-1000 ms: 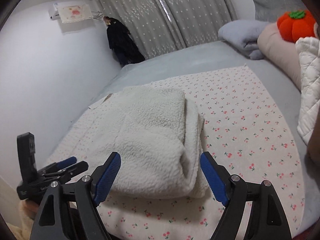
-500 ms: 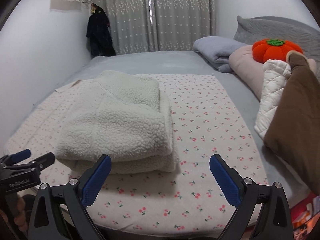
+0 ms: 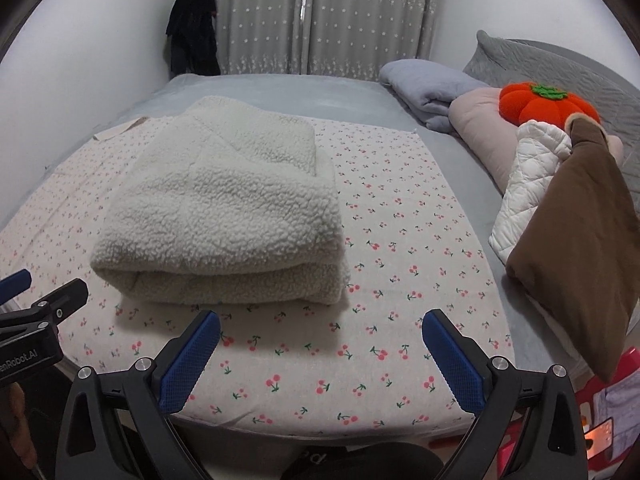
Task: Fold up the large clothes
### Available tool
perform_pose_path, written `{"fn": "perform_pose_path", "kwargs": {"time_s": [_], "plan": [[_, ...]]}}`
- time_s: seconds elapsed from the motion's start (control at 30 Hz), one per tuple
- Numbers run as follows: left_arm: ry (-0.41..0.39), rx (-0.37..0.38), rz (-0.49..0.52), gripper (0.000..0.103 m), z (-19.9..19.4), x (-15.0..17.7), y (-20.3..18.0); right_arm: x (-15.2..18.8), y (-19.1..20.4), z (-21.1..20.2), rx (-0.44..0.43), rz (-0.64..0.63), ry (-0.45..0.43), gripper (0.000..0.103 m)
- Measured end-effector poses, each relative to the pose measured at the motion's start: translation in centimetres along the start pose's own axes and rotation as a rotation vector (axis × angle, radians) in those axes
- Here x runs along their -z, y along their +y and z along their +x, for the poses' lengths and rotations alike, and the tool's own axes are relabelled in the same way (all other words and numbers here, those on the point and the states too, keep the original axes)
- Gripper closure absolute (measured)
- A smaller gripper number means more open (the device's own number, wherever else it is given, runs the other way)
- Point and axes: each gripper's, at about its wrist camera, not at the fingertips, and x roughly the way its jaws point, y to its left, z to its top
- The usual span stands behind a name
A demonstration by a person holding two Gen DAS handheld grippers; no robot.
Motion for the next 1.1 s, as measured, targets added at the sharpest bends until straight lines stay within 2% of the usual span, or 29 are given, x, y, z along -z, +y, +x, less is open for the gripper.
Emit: {"fn": "perform_pose_path", "kwargs": {"time_s": [0.4, 1.1], "plan": [[0.073, 0.008, -0.005, 0.001, 1.4, 0.9, -0.5, 0.6, 0.8, 0.5, -0.034, -0.017, 0.034, 0.0], [0.118, 0.02, 0.012, 0.001, 2.7, 1.2, -1.1, 0.6, 0.6, 0.9, -0.035, -0.004, 0.051, 0.0]]}}
